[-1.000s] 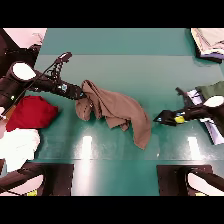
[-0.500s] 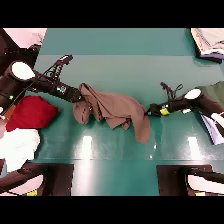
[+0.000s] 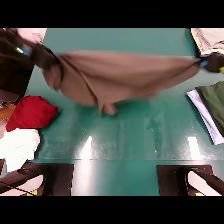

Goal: Fold the shirts.

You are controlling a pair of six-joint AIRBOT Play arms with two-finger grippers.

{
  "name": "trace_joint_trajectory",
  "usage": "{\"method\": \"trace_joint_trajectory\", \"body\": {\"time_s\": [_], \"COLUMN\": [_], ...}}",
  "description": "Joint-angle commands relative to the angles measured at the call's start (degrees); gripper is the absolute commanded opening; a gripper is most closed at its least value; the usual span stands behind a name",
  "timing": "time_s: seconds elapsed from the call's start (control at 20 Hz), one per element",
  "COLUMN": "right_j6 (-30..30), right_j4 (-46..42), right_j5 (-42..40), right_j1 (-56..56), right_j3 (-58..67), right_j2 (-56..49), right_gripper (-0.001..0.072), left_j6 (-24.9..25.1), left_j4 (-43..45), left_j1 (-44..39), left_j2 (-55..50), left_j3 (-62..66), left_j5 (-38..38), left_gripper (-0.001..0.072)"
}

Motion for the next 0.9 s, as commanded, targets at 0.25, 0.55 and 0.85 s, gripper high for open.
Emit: {"method": "trace_joint_trajectory", "body": {"time_s": [0.25,0.55,0.85], "right_j6": [0.26,5.38,8.85], "right_j4": [-1.14,-1.03,-1.11], "right_j5": [7.58,21.94,26.08], "right_j1": [-6.95,-7.39,2.4], "right_j3": [18.8,19.71,-0.33], "right_j2": [9.38,9.4,2.8], "right_gripper": [0.0015,0.0014,0.0014], "left_j6": [-0.07,-0.09,0.57], "left_j4": [-5.81,-10.47,-10.08], "left_j1": [0.04,0.04,0.04], "left_j2": [7.21,13.46,7.78], "left_j3": [18.38,17.0,-10.49], "left_j5": [-1.09,-4.42,-5.97], "left_gripper": [0.0031,0.003,0.0031]}}
